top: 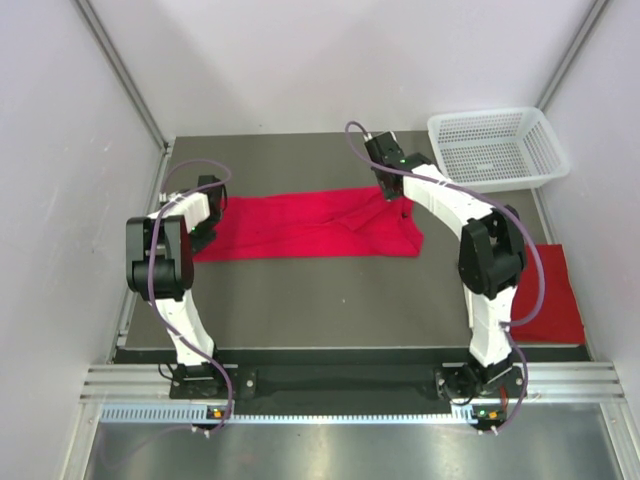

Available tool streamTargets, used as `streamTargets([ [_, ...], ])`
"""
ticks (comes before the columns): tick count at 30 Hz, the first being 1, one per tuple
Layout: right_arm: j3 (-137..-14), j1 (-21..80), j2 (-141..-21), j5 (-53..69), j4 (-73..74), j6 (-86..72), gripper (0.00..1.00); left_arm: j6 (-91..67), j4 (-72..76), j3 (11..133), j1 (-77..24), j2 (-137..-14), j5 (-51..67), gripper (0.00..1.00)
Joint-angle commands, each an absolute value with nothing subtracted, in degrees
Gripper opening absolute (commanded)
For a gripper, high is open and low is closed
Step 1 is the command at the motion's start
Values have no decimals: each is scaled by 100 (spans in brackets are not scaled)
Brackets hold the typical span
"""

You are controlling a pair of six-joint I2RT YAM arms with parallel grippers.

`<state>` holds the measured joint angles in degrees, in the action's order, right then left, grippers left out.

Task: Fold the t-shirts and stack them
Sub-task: Fold the tshirt

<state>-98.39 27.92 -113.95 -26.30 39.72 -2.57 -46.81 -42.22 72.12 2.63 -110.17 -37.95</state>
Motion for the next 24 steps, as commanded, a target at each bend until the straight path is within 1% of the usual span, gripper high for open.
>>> streamTargets([
  [1,-10116,2725,-11531,-2743,3911,-97,0,-4851,-4552,7022,396,-11461,-3806,41],
  [5,-10221,2725,-11680,-2698,3981,-158,1,-4939,-4649,7119,387,-11365,-3666,42],
  [7,-10309,2725,-11803,-2690,4008,-202,5,-4992,-4693,7163,395,-11216,-3472,43],
  [12,-10933,2698,-12128,-2681,4411,-456,8,-5124,-4930,7453,387,-10908,-3112,46],
  [14,-11126,2672,-12146,-2724,4710,-711,12,-5177,-4983,7593,396,-10767,-3006,49],
  [15,-11153,2654,-12059,-2768,4815,-938,18,-5212,-5036,7637,396,-10723,-2971,50],
  [16,-11119,2637,-11980,-2751,4921,-1080,20,-5212,-5036,7681,396,-10636,-2901,52],
  [17,-10909,2585,-11718,-2699,5035,-1212,22,-5195,-5045,7769,396,-10583,-2848,52],
  [18,-10725,2567,-11551,-2385,5027,-1430,25,-5133,-5036,7804,396,-10521,-2813,52],
  [20,-9891,2444,-10981,-1997,4791,-1634,26,-5002,-4949,7875,378,-10442,-2611,52],
  [21,-9592,2409,-10804,-1725,4668,-1809,26,-4801,-4853,7831,352,-10381,-2506,52],
  [22,-9067,2373,-10645,-1610,4432,-1871,26,-4642,-4434,7648,334,-10215,-2305,52],
  [24,-8694,2277,-10337,-1172,4229,-1925,22,-4282,-3914,7367,299,-10012,-1663,52],
])
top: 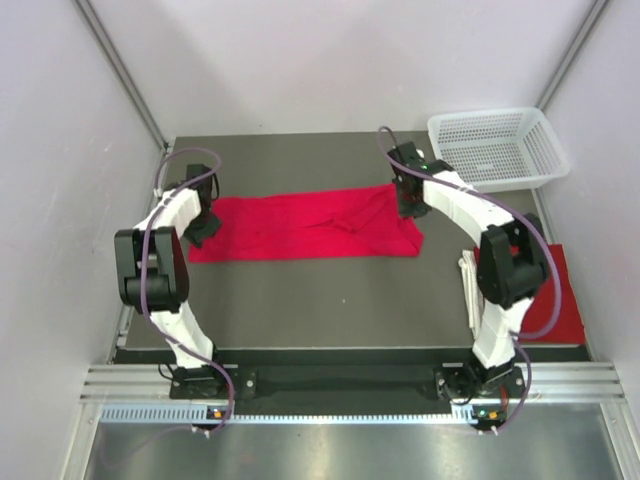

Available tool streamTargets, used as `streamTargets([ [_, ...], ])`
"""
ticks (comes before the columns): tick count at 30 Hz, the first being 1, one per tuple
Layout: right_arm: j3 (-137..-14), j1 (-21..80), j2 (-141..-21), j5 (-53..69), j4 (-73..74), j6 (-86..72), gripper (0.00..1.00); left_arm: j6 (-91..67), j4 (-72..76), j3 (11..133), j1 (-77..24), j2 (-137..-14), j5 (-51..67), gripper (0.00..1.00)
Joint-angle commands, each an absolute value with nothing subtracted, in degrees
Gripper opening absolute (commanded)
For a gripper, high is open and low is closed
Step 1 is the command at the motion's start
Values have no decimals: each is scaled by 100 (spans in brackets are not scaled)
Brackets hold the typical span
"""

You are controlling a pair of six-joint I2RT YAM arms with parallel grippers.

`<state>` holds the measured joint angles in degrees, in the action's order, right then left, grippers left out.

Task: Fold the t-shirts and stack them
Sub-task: Fold the tshirt

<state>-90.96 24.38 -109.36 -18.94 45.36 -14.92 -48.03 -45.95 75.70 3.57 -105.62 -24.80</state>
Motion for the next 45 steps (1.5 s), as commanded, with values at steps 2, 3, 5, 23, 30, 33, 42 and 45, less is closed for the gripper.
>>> streamTargets([
  [2,-8350,2189,-10274,-906,3982,-1951,20,-4202,-3342,6997,272,-9800,-1207,53],
  [3,-8271,2154,-10283,-757,3964,-1977,19,-4105,-3157,6892,272,-9791,-1056,54],
  [5,-8008,2118,-10336,-668,3832,-2030,18,-4087,-2980,6794,272,-9887,-906,54],
  [23,-6442,1977,-9685,-149,3059,-2137,34,-4026,-3428,6925,281,-10942,-1845,54],
  [30,-6399,1881,-9852,-202,2953,-1785,34,-3885,-3630,7321,281,-11188,-2109,53],
  [33,-6407,1811,-9958,-229,2936,-1653,28,-3832,-3700,7400,273,-11250,-2294,53],
  [42,-6188,1749,-9748,-228,2830,-1468,0,-3850,-3805,7400,281,-11303,-2566,53],
  [45,-6109,1714,-9633,-439,2865,-1468,0,-3841,-3876,7427,281,-11338,-2715,53],
])
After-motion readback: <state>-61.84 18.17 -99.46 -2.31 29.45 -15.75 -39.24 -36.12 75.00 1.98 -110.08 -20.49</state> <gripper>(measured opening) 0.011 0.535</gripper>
